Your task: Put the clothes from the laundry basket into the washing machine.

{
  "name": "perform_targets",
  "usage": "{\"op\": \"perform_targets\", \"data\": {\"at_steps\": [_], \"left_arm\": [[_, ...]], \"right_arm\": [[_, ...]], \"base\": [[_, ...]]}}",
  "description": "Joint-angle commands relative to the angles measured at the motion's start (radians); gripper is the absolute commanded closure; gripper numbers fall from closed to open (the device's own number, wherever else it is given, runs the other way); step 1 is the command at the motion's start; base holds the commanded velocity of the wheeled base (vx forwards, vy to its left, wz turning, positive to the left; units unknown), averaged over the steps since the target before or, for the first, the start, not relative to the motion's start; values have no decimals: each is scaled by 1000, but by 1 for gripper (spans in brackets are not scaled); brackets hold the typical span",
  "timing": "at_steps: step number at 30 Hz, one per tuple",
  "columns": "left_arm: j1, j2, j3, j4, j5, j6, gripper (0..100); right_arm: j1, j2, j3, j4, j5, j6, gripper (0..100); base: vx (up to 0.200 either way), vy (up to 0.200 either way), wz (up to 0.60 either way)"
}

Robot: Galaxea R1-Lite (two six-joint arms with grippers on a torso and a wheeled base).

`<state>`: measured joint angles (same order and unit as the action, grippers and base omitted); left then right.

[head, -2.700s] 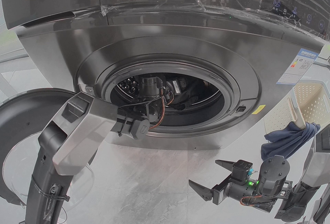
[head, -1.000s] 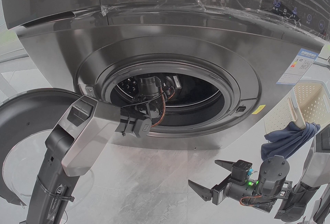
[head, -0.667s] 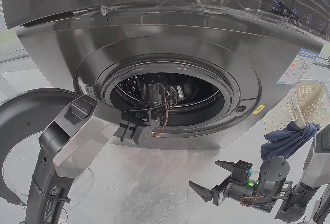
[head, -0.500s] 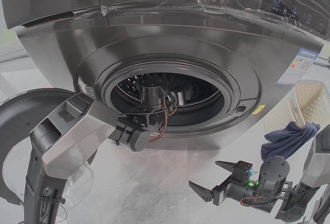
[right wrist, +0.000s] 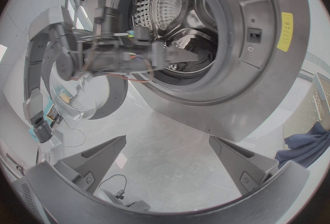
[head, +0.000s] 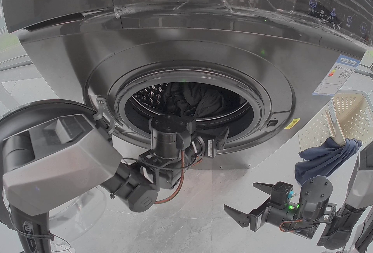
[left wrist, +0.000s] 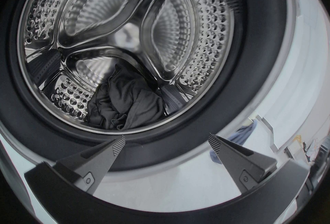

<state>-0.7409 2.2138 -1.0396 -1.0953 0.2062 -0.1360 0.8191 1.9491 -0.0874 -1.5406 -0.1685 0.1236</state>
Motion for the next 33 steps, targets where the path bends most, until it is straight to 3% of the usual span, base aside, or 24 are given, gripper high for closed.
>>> {"op": "perform_targets", "data": {"at_steps": [1,7,17,22,25,28,33], "left_arm": [[-72,-210,231,-57,-17,6,0],[-106,-313,408,-110,-24,-5,0],[-140,-321,650,-377,-24,10,0],[-140,-381,728,-428,-14,59,0],[-140,-441,759,-425,-13,68,0],[-138,-491,783,-413,-11,70,0],[-100,-655,911,-410,-7,76,0]], "right_arm": [[-84,-65,66,-1,-2,-15,0],[-133,-125,66,-1,-16,-30,0],[-196,-271,87,17,-115,-21,0],[-222,-345,87,22,-121,-33,0],[-238,-384,87,43,-123,-32,0],[-258,-426,87,79,-123,-32,0],[-270,-685,87,370,-147,-32,0]], "base": [[0,0,0],[0,0,0],[-20,0,0],[-200,0,0],[-200,0,0],[-200,0,0],[-80,0,0]]}}
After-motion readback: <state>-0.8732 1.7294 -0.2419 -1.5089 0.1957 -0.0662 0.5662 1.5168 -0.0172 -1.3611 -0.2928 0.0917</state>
